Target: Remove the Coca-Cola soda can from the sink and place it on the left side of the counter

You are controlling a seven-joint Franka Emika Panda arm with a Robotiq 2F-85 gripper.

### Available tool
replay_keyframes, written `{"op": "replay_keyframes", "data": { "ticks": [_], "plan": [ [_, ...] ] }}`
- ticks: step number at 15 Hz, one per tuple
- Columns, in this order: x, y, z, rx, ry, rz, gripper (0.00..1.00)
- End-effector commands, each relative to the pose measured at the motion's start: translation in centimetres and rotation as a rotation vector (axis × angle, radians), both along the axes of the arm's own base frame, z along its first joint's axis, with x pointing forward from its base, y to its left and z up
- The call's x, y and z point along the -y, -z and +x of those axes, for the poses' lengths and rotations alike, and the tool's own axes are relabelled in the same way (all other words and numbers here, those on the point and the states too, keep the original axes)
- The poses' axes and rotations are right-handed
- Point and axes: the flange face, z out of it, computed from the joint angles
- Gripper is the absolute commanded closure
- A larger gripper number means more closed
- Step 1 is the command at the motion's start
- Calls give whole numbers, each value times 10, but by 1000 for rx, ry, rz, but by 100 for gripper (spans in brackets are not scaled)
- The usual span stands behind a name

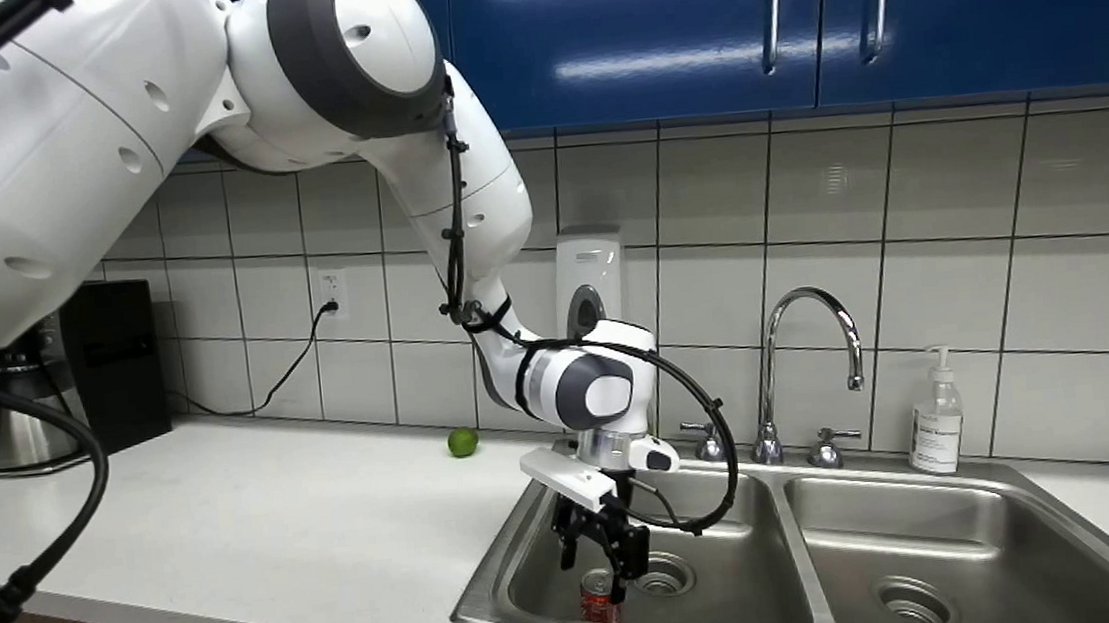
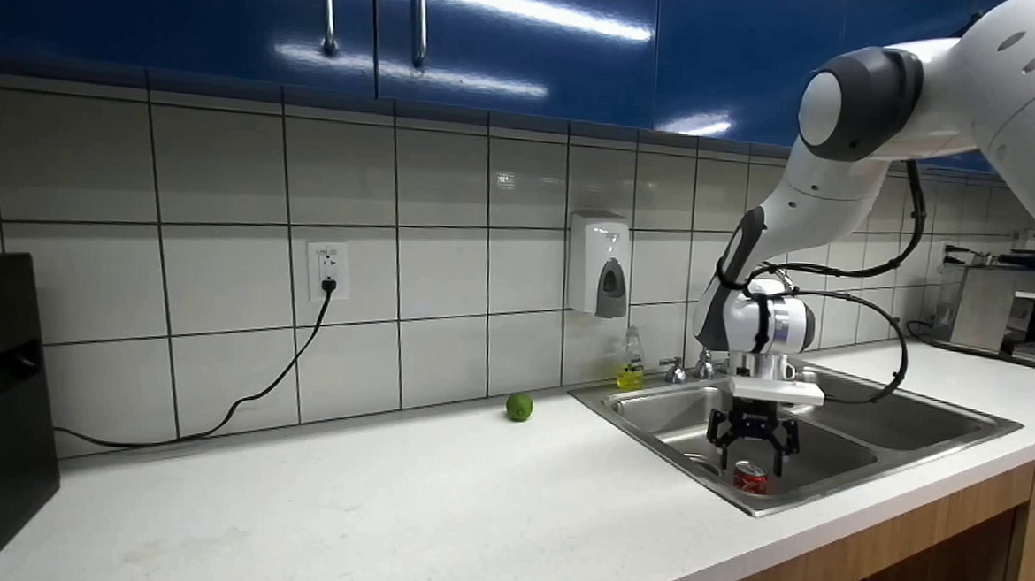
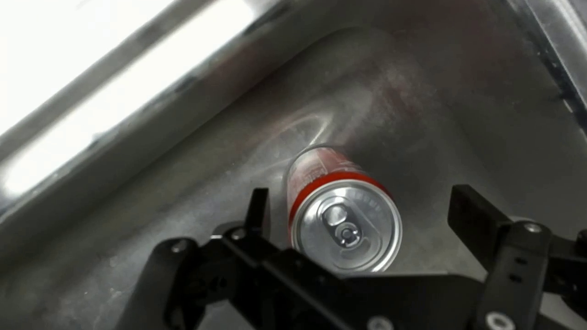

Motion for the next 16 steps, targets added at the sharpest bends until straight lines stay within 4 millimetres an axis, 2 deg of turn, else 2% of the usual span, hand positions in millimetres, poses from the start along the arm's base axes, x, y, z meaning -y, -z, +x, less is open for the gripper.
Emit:
{"op": "replay_keyframes", "data": {
  "ticks": [1,8,13,16],
  "plan": [
    [5,9,7,-20,-19,27,0],
    [1,19,4,-22,-5,4,0],
    [1,19,4,-22,-5,4,0],
    [4,18,-4,-14,7,-17,0]
  ]
}}
